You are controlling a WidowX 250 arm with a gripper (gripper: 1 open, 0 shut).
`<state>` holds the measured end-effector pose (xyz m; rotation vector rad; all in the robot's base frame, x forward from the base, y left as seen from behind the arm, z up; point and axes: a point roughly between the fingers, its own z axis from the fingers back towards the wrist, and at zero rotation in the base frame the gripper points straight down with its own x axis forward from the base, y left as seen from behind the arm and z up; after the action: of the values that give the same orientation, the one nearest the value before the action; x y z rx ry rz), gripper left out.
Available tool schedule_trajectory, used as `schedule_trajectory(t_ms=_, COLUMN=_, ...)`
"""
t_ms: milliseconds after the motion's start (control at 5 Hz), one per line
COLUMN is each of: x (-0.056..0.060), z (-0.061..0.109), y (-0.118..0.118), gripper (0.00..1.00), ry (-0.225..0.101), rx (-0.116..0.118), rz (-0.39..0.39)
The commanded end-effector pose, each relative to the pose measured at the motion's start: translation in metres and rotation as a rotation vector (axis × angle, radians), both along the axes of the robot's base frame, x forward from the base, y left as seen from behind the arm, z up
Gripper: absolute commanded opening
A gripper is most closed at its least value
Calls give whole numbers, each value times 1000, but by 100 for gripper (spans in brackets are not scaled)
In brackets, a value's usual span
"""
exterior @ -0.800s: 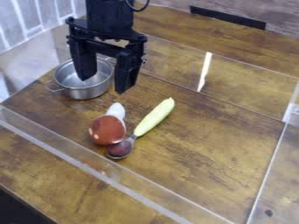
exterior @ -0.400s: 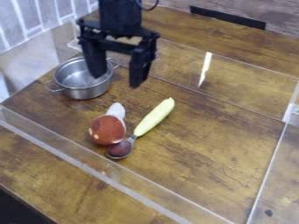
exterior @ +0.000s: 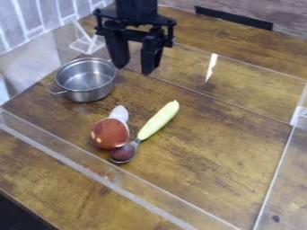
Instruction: Put the mushroom in the silver pot
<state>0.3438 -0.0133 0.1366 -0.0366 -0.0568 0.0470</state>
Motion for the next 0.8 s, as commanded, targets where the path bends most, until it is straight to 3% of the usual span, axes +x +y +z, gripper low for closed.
schedule_trajectory(t_ms=0, x=15, z=18, y=12, gripper=100, ry=-65, rx=3, rz=85)
schedule_trajectory(t_ms=200, x=24, z=18, y=19, gripper=0, ry=-68, rx=8, rz=158)
schedule_trajectory(t_ms=400, x=23, z=18, y=28, gripper=0, ry=-66, rx=15, rz=219)
schedule_trajectory(t_ms=600, x=33, z=20, y=17, gripper=0, ry=-71, rx=-4, rz=248)
